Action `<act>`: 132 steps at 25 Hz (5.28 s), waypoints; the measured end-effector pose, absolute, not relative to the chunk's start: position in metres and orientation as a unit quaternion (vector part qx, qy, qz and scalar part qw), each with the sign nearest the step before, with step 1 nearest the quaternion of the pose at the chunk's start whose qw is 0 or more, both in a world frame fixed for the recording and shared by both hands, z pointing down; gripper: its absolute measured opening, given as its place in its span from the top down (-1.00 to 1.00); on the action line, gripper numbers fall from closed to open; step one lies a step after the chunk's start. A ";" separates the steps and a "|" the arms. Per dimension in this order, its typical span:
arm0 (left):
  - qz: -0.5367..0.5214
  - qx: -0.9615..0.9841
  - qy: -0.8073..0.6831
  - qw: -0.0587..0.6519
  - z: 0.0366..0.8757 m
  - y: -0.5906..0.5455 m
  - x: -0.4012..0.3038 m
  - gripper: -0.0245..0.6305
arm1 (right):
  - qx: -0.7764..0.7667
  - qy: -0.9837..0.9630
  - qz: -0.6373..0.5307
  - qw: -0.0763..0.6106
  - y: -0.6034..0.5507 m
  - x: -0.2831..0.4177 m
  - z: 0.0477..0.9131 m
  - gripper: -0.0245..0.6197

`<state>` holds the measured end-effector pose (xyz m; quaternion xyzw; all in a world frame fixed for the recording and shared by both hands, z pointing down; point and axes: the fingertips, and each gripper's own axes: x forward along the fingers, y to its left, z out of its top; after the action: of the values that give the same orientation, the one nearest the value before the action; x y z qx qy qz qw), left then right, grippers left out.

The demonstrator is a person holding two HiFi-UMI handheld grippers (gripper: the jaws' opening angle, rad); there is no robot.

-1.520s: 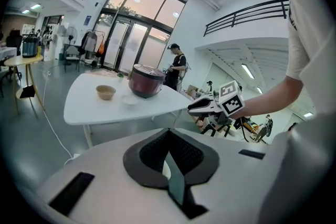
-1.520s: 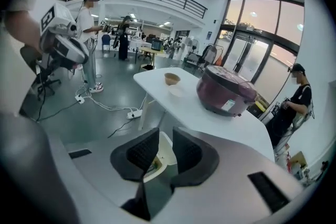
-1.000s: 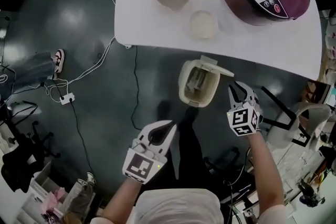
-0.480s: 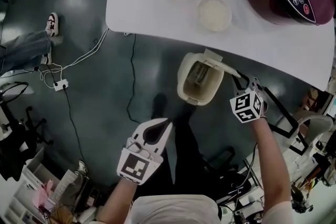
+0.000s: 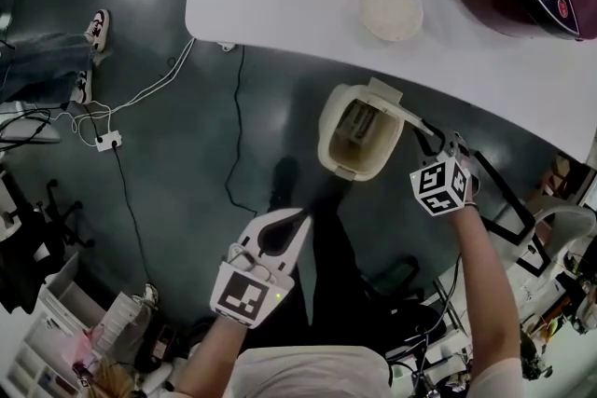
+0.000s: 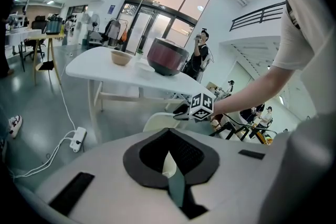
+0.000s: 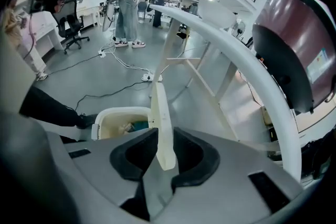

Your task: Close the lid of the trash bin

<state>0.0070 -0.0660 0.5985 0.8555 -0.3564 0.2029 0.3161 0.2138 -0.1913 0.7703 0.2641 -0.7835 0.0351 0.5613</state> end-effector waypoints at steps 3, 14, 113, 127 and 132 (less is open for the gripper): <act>0.199 0.856 -0.356 0.317 0.602 -0.065 0.009 0.89 | 0.257 -0.788 0.034 0.559 -0.177 0.209 0.770 0.60; 0.213 0.858 -0.339 0.322 0.613 -0.048 0.010 0.89 | 0.219 -0.801 0.054 0.555 -0.100 0.184 0.792 0.60; 0.225 0.916 -0.210 0.256 0.426 0.034 -0.022 0.89 | 0.527 -0.749 0.280 0.288 0.026 0.158 0.415 0.76; 0.161 0.931 -0.253 0.209 0.334 0.088 0.019 0.89 | 0.563 -0.779 0.185 0.205 0.110 0.191 0.306 0.89; 0.153 0.929 -0.270 0.203 0.328 0.125 0.031 0.89 | 0.551 -0.793 0.171 0.195 0.148 0.199 0.297 0.89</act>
<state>0.0312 0.1246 0.3281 0.9287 -0.2696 0.1533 0.2033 0.1990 0.1478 0.2966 0.5507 -0.7934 0.1709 0.1951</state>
